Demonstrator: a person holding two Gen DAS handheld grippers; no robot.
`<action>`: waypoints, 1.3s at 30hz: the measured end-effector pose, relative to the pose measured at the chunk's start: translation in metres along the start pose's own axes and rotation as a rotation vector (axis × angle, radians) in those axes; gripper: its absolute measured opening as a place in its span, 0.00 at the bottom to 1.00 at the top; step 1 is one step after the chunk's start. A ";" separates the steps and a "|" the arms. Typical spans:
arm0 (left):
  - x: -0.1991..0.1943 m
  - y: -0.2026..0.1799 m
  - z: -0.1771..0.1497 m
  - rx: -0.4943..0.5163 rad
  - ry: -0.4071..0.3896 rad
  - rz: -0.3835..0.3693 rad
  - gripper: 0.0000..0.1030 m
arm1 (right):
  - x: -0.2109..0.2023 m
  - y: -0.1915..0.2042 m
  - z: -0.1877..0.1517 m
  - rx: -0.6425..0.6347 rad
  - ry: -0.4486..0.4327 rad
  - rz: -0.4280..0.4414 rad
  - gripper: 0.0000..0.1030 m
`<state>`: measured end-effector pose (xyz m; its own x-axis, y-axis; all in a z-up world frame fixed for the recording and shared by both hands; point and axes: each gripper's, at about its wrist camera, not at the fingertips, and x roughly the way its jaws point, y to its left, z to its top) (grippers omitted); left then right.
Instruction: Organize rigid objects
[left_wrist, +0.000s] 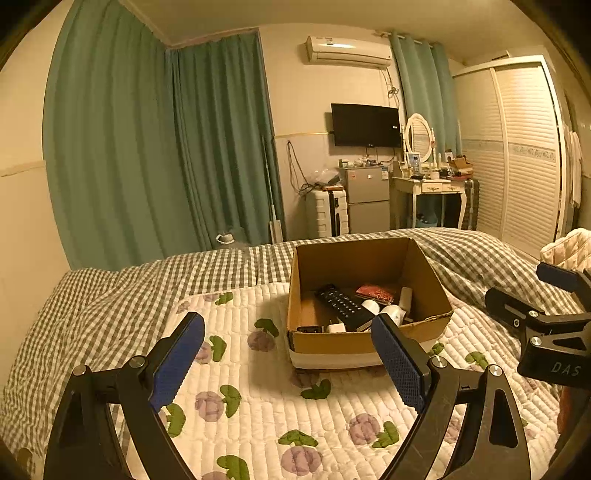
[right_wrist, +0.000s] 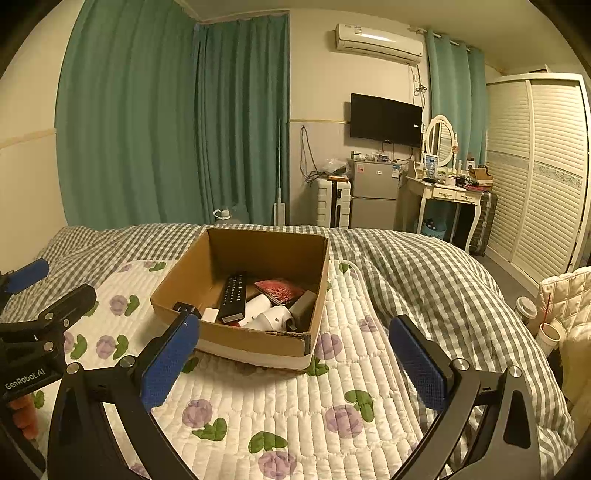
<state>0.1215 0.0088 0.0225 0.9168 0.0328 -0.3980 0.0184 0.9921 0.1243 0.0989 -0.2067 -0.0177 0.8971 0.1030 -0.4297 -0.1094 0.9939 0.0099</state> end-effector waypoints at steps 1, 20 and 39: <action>0.000 0.000 0.000 -0.001 0.002 -0.003 0.91 | 0.000 0.000 0.000 -0.003 -0.001 -0.002 1.00; -0.002 -0.001 -0.002 -0.010 -0.002 -0.002 0.91 | 0.007 -0.003 -0.002 -0.004 0.017 -0.018 1.00; 0.000 -0.003 -0.003 -0.007 0.010 -0.028 0.91 | 0.011 -0.003 -0.006 -0.007 0.033 -0.022 1.00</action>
<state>0.1201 0.0063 0.0192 0.9118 0.0064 -0.4105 0.0411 0.9934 0.1068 0.1067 -0.2084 -0.0279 0.8846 0.0795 -0.4596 -0.0927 0.9957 -0.0061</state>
